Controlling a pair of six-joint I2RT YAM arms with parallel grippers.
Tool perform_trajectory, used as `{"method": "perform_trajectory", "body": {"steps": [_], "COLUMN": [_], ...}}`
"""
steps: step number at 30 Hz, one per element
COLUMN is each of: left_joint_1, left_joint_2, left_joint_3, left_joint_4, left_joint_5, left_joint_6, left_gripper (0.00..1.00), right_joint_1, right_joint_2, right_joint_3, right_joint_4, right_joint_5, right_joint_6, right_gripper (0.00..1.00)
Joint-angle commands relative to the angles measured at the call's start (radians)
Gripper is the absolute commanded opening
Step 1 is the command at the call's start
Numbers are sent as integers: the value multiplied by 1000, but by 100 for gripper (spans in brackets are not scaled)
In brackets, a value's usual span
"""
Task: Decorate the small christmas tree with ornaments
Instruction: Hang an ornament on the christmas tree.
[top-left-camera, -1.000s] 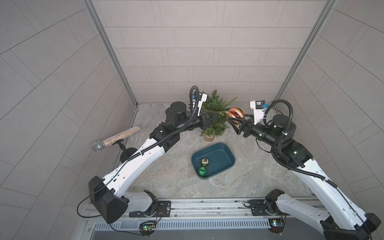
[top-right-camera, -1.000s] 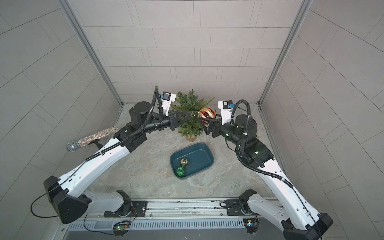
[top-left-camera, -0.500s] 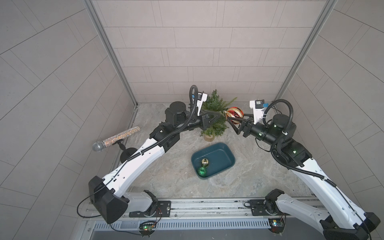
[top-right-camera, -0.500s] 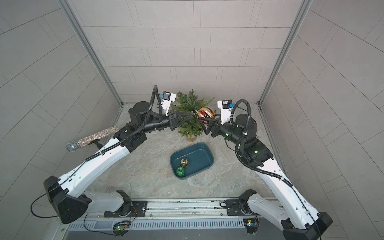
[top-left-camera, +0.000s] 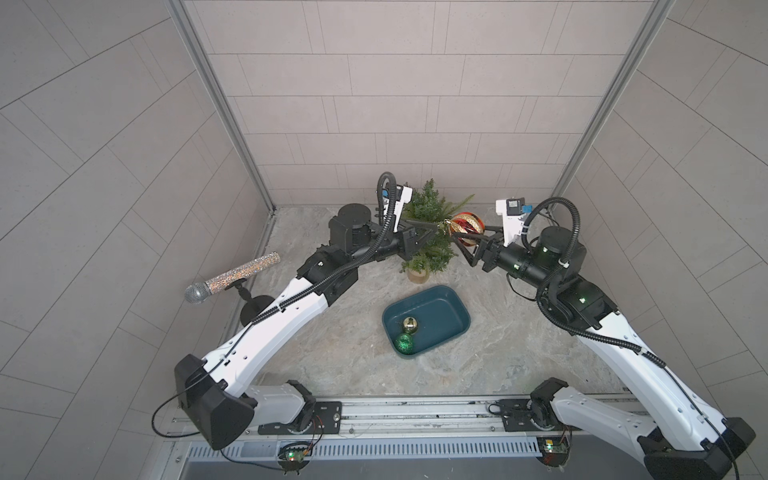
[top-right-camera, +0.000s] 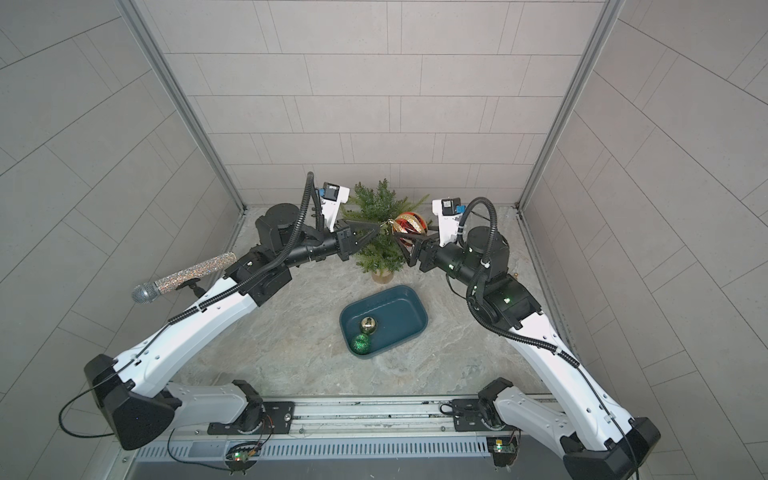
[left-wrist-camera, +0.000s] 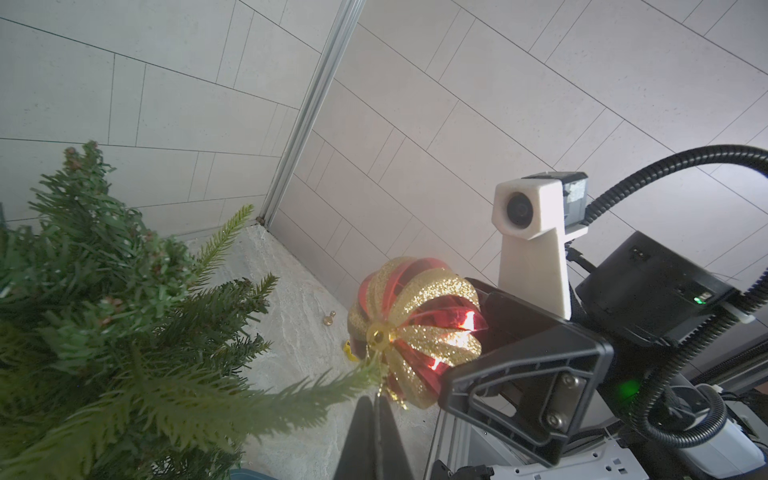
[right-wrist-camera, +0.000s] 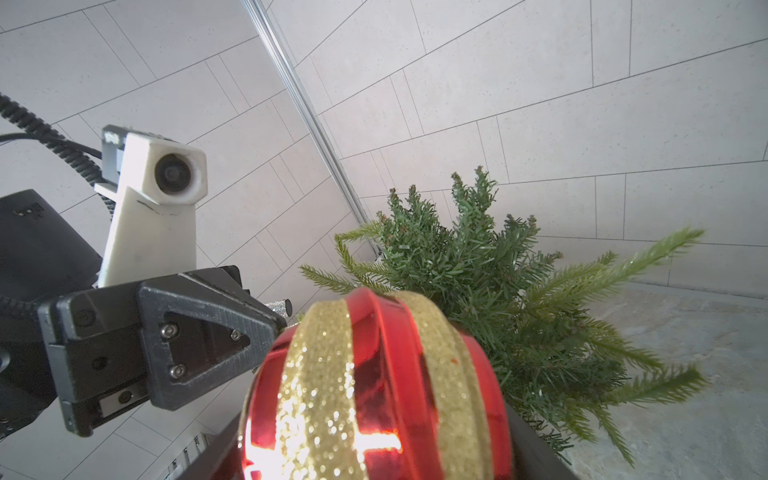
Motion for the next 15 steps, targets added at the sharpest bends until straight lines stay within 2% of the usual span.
{"method": "perform_trajectory", "body": {"steps": [1,15], "left_joint_1": [6,6], "left_joint_2": [-19,-7], "left_joint_3": [-8,-15], "left_joint_4": [6,34], "left_joint_5": [-2,-12], "left_joint_6": [22,22], "left_gripper": [2,2], "right_joint_1": [-5,-5], "right_joint_2": [-6,3], "right_joint_3": [-8,-50], "right_joint_4": [36,102], "right_joint_5": [10,13], "right_joint_6": [4,30], "right_gripper": [76,76]}}
